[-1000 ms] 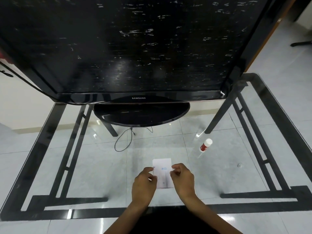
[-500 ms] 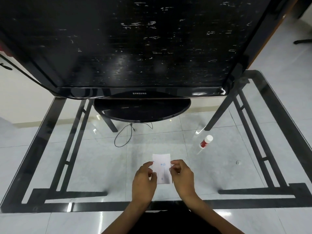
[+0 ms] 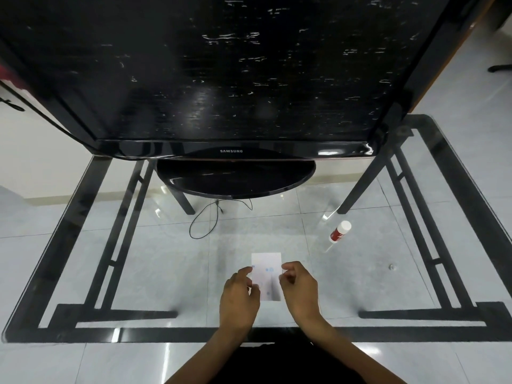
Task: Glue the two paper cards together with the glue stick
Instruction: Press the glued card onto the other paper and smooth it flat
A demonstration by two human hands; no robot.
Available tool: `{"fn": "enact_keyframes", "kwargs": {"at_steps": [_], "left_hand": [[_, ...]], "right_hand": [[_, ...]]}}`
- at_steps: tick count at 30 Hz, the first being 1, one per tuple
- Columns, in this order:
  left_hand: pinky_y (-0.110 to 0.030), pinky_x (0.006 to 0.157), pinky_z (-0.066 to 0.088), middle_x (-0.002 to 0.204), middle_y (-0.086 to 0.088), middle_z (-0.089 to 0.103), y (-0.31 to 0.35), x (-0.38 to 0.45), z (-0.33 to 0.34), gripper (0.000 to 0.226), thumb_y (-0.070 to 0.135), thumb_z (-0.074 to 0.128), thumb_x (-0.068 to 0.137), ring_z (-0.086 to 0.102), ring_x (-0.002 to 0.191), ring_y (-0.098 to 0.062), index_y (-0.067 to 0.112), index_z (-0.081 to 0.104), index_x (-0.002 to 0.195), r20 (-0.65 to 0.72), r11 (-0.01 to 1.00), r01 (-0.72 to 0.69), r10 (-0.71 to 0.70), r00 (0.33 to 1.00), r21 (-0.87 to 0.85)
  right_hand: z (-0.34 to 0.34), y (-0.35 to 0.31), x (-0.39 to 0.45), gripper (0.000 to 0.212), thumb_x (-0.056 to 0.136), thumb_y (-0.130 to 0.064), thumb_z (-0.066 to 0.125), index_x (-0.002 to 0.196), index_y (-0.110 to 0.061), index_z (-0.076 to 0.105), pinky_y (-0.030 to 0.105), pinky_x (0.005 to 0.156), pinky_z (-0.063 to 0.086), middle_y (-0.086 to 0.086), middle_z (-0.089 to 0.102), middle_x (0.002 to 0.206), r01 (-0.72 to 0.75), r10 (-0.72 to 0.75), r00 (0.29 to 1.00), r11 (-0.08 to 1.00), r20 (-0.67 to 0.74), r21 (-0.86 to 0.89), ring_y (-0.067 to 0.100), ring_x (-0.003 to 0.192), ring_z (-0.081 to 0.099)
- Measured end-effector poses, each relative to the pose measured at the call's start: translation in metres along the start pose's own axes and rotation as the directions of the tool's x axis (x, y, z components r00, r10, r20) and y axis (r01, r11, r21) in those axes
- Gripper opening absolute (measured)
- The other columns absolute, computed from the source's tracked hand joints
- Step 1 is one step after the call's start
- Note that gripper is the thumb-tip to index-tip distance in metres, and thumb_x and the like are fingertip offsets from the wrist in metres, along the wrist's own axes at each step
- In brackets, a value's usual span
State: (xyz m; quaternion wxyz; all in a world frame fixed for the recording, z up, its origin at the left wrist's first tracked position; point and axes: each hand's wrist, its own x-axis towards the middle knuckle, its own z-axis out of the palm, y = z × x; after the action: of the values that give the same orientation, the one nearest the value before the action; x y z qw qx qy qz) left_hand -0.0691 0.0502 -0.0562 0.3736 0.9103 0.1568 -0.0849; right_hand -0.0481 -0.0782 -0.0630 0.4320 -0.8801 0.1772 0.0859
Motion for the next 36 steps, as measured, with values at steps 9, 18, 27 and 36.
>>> {"fn": "enact_keyframes", "kwargs": {"at_steps": [9,18,27,36], "left_hand": [[-0.022,0.083,0.045,0.095,0.0,0.066,-0.0026,0.0022,0.0015,0.041,0.015,0.054,0.089,0.056,0.096,-0.015,0.022,0.052,0.13,0.021,1.0,-0.003,0.003,1.0,0.018],[-0.027,0.089,0.047,0.115,-0.003,0.065,-0.0034,0.0057,0.0038,0.042,0.017,0.052,0.091,0.056,0.104,-0.018,0.022,0.05,0.132,0.029,0.997,-0.02,0.018,0.999,0.07],[-0.027,0.098,0.045,0.122,-0.002,0.064,-0.0071,0.0087,0.0048,0.043,0.026,0.052,0.092,0.055,0.111,-0.018,0.022,0.046,0.135,0.062,0.987,-0.055,0.046,0.997,0.154],[-0.029,0.099,0.046,0.128,-0.002,0.061,-0.01,0.0095,0.0055,0.044,0.027,0.051,0.092,0.054,0.114,-0.019,0.02,0.046,0.135,0.086,0.976,-0.094,0.078,0.993,0.198]], "right_hand": [[0.002,0.0008,0.0013,0.019,0.087,-0.005,0.062,0.106,-0.009,0.064,0.008,0.07,0.039,0.007,0.071,0.099,-0.009,0.009,1.0,1.0,0.005,-0.013,0.016,0.085,0.065],[0.004,0.0002,0.0026,0.02,0.089,-0.006,0.06,0.108,-0.01,0.064,0.006,0.069,0.038,0.008,0.07,0.105,-0.004,0.004,1.0,0.999,0.004,-0.05,0.017,0.088,0.065],[0.0044,-0.0011,0.0038,0.023,0.091,-0.011,0.059,0.113,-0.013,0.059,0.011,0.075,0.042,0.008,0.065,0.115,0.061,-0.058,0.998,0.985,0.025,-0.161,0.018,0.092,0.065],[0.0055,0.001,0.0071,0.024,0.091,-0.015,0.06,0.115,-0.015,0.056,0.012,0.072,0.044,0.007,0.063,0.115,0.095,-0.085,0.995,0.969,0.054,-0.226,0.019,0.09,0.066]]}}
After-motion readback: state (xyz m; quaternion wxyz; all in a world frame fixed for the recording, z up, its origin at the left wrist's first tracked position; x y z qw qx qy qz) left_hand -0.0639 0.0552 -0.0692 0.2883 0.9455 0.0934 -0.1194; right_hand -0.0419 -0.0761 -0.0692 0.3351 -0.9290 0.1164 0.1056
